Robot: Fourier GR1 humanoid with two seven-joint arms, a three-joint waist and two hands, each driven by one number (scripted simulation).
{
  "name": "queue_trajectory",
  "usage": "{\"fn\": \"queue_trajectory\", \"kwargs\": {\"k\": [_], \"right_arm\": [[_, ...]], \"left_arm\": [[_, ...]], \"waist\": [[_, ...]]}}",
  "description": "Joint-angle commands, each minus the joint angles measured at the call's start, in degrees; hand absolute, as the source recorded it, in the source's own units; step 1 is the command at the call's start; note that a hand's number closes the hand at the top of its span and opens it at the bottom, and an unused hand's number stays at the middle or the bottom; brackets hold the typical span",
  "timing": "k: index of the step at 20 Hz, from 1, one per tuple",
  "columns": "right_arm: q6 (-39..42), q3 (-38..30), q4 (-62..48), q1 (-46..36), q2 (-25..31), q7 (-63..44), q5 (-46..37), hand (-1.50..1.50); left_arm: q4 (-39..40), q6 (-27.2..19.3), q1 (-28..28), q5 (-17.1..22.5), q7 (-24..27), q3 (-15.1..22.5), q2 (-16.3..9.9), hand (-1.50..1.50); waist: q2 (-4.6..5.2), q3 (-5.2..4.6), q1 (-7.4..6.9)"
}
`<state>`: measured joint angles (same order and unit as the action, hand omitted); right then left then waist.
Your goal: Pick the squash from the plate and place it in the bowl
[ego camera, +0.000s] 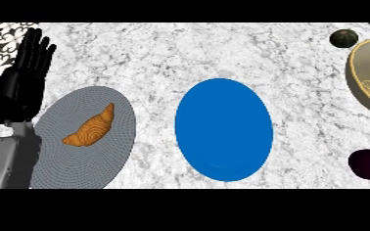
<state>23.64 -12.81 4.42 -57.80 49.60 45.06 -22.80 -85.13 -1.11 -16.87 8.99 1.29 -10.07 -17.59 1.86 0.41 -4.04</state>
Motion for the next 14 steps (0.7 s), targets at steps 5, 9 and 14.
{"fn": "queue_trajectory", "kwargs": {"k": [5,9,14], "right_arm": [[9.11,-6.52,-3.41,0.88,7.84,-2.48,6.49,-1.50],[10.40,-8.38,-3.60,2.75,7.80,-2.93,8.45,-1.50],[12.71,-10.14,-2.88,3.30,10.99,-4.96,10.27,-1.50]], "left_arm": [[0.16,-0.77,-1.40,-0.03,-0.29,-0.19,0.37,0.00],[-0.41,-0.99,-0.55,-0.51,0.36,1.14,1.85,0.00],[-1.23,-0.37,-0.46,0.08,0.44,0.39,0.98,0.00]], "waist": [[0.98,0.34,-0.10],[1.13,0.51,-0.21],[1.38,0.84,-0.78]]}}
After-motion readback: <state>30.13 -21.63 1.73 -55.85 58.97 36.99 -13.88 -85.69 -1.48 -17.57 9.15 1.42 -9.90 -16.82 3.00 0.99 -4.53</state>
